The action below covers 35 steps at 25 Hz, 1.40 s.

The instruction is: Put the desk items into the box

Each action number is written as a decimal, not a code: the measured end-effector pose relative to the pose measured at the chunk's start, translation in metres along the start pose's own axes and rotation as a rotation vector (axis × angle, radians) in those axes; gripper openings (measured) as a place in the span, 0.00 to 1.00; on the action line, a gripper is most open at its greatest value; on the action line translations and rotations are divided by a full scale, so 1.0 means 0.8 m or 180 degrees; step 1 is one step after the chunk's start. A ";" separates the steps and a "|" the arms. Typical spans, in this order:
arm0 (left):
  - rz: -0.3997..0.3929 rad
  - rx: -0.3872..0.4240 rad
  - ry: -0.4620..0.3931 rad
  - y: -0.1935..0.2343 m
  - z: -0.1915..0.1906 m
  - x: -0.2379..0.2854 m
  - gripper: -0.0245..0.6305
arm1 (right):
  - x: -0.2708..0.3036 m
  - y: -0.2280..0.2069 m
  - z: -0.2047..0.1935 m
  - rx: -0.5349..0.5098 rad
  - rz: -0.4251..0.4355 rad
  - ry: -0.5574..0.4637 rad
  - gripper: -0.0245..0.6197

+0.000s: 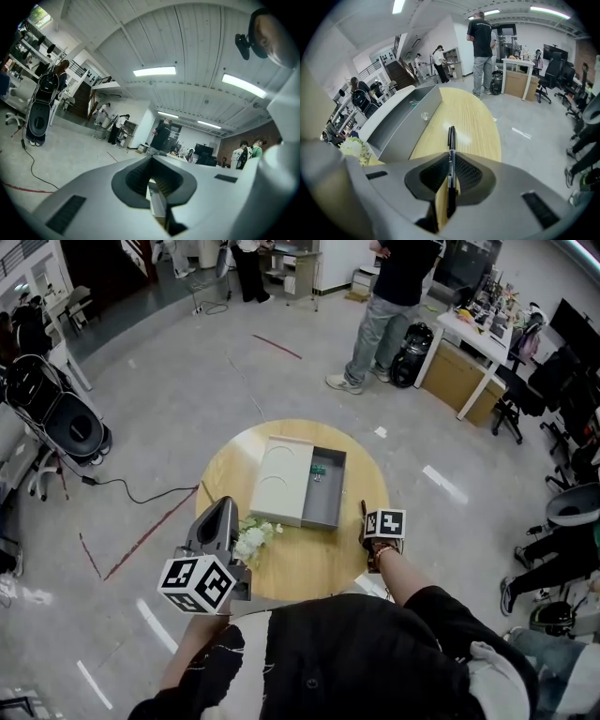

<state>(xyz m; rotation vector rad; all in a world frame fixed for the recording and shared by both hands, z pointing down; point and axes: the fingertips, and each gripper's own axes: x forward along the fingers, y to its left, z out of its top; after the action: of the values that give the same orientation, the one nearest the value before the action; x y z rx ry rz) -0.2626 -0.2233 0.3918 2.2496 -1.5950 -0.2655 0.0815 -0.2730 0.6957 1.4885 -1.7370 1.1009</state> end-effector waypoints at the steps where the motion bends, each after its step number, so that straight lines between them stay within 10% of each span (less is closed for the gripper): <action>1: -0.0017 0.0000 0.0004 -0.002 -0.001 0.001 0.05 | -0.002 0.000 -0.003 0.0011 0.0010 -0.0008 0.11; 35: -0.0407 -0.0134 0.0161 -0.055 -0.027 0.017 0.05 | -0.094 0.026 0.011 0.0519 0.0463 -0.0658 0.11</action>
<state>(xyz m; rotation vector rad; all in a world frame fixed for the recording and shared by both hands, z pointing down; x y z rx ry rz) -0.2123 -0.2197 0.3946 2.3106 -1.4095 -0.2711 0.0769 -0.2433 0.6232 1.6455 -1.9627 1.2244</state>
